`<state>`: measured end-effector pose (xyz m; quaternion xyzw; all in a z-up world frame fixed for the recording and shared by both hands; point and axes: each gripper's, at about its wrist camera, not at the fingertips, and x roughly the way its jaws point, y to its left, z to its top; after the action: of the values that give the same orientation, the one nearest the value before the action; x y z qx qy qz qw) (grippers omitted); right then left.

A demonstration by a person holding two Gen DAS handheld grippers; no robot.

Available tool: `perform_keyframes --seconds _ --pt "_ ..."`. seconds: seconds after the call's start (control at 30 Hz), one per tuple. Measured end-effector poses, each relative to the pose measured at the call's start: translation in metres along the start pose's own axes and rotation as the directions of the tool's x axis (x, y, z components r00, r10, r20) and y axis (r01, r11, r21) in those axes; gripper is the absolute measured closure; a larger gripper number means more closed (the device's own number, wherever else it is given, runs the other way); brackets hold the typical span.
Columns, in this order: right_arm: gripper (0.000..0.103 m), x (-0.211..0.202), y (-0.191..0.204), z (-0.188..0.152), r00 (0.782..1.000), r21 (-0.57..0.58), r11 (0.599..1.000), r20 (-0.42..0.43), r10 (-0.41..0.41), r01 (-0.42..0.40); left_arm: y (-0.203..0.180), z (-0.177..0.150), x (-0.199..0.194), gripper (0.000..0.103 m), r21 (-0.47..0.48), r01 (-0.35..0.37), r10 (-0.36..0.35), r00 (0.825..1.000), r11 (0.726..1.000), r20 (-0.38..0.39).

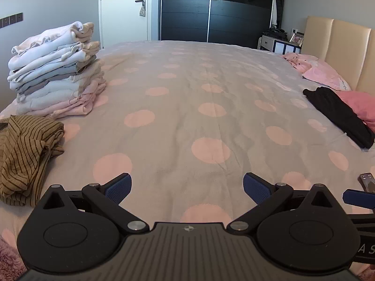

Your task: Fold clothes

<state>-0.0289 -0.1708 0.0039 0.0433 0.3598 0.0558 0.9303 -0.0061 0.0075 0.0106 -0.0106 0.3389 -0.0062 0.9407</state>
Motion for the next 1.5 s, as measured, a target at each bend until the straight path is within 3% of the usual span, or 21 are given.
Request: perform_keyframes --seconds 0.43,1.5 --pt "0.012 -0.002 0.015 -0.001 1.0 -0.062 0.998 0.017 0.015 -0.014 0.004 0.002 -0.005 0.0 0.012 -0.019 0.019 1.0 1.0 -0.002" --pt "0.012 -0.01 0.022 -0.002 0.999 -0.081 0.997 0.034 0.023 -0.02 0.007 0.001 -0.008 0.0 0.015 -0.022 0.022 1.0 1.0 -0.013"
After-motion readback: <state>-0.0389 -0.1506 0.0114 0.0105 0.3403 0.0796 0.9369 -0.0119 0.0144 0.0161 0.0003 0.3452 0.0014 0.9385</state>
